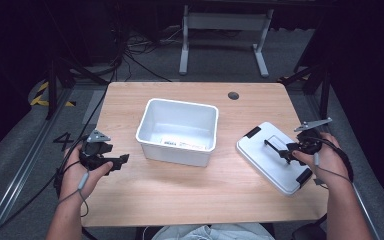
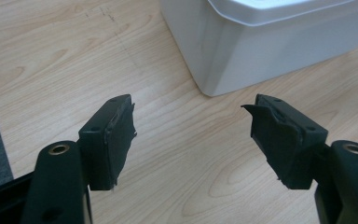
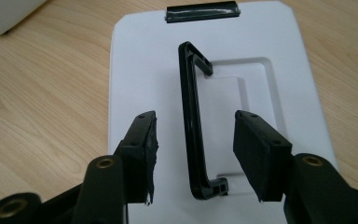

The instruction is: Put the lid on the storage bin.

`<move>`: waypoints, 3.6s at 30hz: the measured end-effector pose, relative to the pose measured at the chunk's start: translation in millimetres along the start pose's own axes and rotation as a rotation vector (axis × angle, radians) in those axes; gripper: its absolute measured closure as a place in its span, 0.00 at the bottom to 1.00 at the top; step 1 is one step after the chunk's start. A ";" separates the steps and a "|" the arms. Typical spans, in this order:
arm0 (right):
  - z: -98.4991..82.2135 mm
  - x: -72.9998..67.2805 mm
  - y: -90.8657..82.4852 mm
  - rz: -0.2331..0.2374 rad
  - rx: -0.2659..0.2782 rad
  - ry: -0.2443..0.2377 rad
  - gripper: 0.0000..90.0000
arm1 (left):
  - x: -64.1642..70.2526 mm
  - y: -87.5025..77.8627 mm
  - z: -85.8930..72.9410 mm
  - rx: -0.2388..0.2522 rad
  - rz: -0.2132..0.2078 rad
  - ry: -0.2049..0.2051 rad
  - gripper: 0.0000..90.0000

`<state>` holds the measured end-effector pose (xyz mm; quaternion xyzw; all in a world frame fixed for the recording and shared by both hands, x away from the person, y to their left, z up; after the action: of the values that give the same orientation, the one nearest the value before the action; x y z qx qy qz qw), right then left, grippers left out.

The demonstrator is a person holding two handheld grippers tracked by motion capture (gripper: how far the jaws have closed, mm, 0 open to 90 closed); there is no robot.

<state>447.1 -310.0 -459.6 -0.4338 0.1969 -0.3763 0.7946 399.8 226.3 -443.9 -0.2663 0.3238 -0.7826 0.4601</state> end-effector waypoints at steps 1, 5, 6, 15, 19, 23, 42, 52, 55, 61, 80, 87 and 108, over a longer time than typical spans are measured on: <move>0.1 -0.5 3.6 0.001 -0.009 -0.002 0.56 | 0.0 1.3 -0.6 0.001 -0.001 -0.002 0.34; -2.5 -2.4 22.6 0.012 -0.059 -0.018 0.60 | -0.4 3.2 -2.3 -0.010 0.003 0.005 0.34; -3.5 -2.1 25.8 0.010 -0.071 -0.024 0.62 | -0.4 3.2 -2.3 -0.010 0.003 0.005 0.34; -4.2 1.3 30.3 -0.019 -0.096 -0.058 0.90 | 1.4 6.8 -4.6 -0.027 -0.010 0.003 0.32; -1.7 2.8 27.4 -0.041 -0.100 -0.068 0.94 | 1.0 7.1 -4.1 -0.026 -0.009 0.004 0.32; 2.0 -0.3 25.8 -0.007 -0.088 -0.078 0.95 | 0.8 8.1 -3.9 -0.024 -0.008 -0.002 0.32; 42.6 1.8 -30.4 -0.042 -0.008 -0.151 0.95 | 0.2 4.9 -3.2 -0.019 -0.006 -0.001 0.32; 60.5 -0.5 -58.6 -0.053 0.035 -0.187 0.95 | 0.9 5.2 -2.9 -0.016 -0.009 -0.002 0.32; 70.2 -3.3 -63.9 -0.056 0.050 -0.206 0.95 | -0.5 4.2 -2.6 -0.011 -0.001 0.002 0.32; 89.8 -15.0 -65.8 -0.043 0.054 -0.260 0.95 | -3.0 0.8 -5.6 -0.001 0.006 0.000 0.32; 171.9 -67.4 -62.2 0.012 0.102 -0.431 0.95 | -11.0 -11.5 -16.4 0.011 0.026 -0.036 0.32; 194.2 -84.3 -56.6 0.023 0.096 -0.486 0.95 | -9.7 -7.4 -12.4 0.009 0.016 -0.026 0.32; 253.7 -138.1 -23.2 0.104 0.132 -0.600 0.95 | -12.2 -8.3 -9.9 0.014 0.009 -0.029 0.32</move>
<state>511.1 -74.4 -303.5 -0.4622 -0.0495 -0.2020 0.8621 393.5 242.9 -445.5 -0.2730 0.3130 -0.7787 0.4702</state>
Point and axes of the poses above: each handheld gripper's, and its own axes: y roughly forward along the jaws, z roughly out of its top, x roughly to its right, the point moved 9 cm from there along y, roughly forward along the jaws, and after that the axes turned 6 degrees about -y, right-handed, at the moved point
